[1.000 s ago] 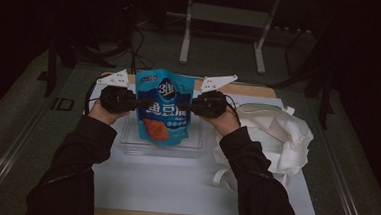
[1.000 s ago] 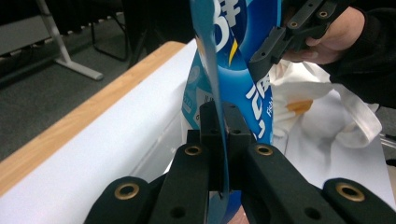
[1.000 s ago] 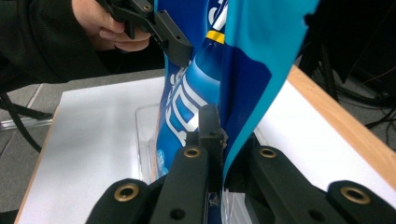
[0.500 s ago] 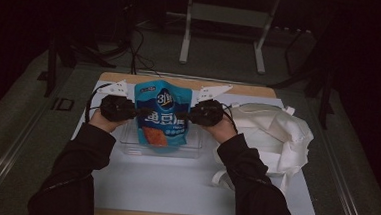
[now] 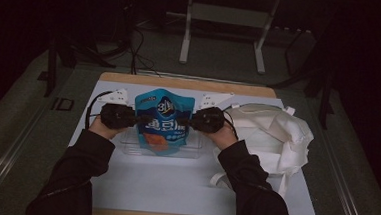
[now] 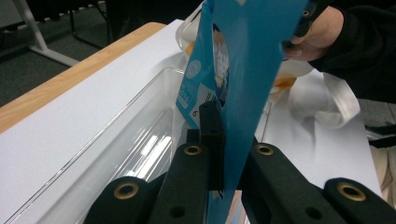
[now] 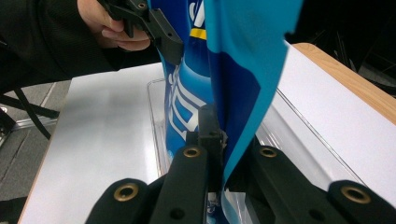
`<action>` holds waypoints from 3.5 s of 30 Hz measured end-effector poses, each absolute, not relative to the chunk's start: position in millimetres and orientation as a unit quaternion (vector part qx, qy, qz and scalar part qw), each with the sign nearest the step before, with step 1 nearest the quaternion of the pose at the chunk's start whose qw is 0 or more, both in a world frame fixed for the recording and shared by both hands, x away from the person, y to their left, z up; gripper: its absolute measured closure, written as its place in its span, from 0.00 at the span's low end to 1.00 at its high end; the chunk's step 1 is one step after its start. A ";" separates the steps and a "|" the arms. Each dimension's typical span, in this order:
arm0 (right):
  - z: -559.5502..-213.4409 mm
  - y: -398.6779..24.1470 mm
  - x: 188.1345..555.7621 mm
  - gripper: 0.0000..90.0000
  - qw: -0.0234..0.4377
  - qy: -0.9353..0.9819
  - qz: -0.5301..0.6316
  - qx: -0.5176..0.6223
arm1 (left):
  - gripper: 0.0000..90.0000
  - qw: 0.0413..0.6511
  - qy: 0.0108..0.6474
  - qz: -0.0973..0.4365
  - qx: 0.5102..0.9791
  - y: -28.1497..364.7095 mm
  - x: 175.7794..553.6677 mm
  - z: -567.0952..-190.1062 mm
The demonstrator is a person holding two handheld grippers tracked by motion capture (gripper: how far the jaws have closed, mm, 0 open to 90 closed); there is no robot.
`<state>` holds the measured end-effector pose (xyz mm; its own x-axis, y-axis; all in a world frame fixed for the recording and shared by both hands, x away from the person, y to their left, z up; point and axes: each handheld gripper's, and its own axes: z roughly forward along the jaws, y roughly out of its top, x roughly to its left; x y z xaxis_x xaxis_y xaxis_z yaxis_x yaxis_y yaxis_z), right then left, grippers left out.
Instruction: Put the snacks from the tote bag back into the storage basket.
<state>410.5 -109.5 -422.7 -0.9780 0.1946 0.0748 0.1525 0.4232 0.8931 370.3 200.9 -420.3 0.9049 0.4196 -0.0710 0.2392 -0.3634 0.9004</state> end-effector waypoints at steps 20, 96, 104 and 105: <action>-413.9 -113.5 409.5 0.55 0.035 0.833 0.537 0.127 | 0.65 0.505 0.233 0.123 0.822 192.6 362.0 -410.4; -420.4 -238.4 327.9 0.16 0.110 0.829 0.519 0.176 | 0.00 0.546 0.211 0.094 0.805 145.7 246.5 -434.9; -417.6 -250.5 315.9 0.16 0.117 0.828 0.521 0.173 | 0.00 0.539 0.189 0.081 0.817 122.8 252.9 -440.4; -417.4 -251.8 314.3 0.16 0.119 0.828 0.520 0.172 | 0.00 0.538 0.188 0.078 0.818 121.0 253.2 -441.0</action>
